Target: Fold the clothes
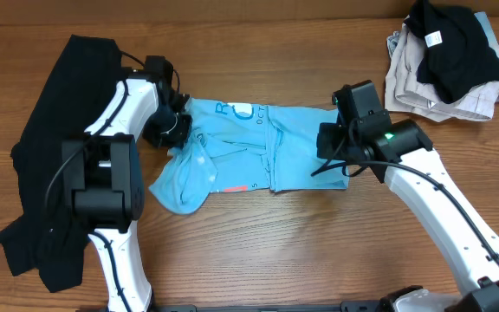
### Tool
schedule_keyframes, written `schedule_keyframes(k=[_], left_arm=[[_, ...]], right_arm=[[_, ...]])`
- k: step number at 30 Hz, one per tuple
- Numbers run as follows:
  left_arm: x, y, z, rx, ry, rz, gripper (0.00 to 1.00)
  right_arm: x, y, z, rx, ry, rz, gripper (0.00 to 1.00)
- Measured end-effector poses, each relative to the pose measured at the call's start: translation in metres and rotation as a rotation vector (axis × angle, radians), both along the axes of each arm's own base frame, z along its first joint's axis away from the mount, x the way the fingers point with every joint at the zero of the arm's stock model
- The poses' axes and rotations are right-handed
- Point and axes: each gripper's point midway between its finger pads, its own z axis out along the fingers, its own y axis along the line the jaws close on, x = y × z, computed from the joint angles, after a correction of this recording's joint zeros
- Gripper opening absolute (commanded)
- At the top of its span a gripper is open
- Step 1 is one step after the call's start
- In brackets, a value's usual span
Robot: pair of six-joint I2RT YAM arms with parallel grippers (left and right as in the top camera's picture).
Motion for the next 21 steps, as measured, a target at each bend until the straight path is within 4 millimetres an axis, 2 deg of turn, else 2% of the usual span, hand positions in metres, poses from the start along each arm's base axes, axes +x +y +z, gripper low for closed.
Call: schedule_keyframes(k=[3, 5, 6, 8, 12, 18, 21], left_arm=[[-0.016, 0.013, 0.003, 0.038, 0.105, 0.02, 0.04], [-0.022, 0.021, 0.004, 0.069, 0.162, 0.028, 0.04], [-0.023, 0.026, 0.006, 0.093, 0.192, 0.029, 0.04], [-0.022, 0.032, 0.017, 0.115, 0.214, 0.029, 0.04], [-0.016, 0.033, 0.04, 0.127, 0.21, 0.027, 0.04], [-0.018, 0.031, 0.078, 0.13, 0.225, 0.019, 0.04], [-0.01, 0.016, 0.087, 0.092, 0.188, 0.009, 0.04]], right_arm=[[0.009, 0.009, -0.008, 0.041, 0.007, -0.009, 0.1], [0.015, 0.017, -0.021, 0.068, 0.032, -0.007, 0.06], [0.018, 0.023, -0.034, 0.087, 0.066, -0.003, 0.05], [0.019, 0.031, -0.055, 0.117, 0.124, -0.017, 0.04], [0.018, 0.039, -0.074, 0.152, 0.188, -0.024, 0.04], [0.015, 0.043, -0.074, 0.193, 0.217, -0.023, 0.04], [0.017, 0.035, -0.064, 0.223, 0.239, -0.039, 0.04]])
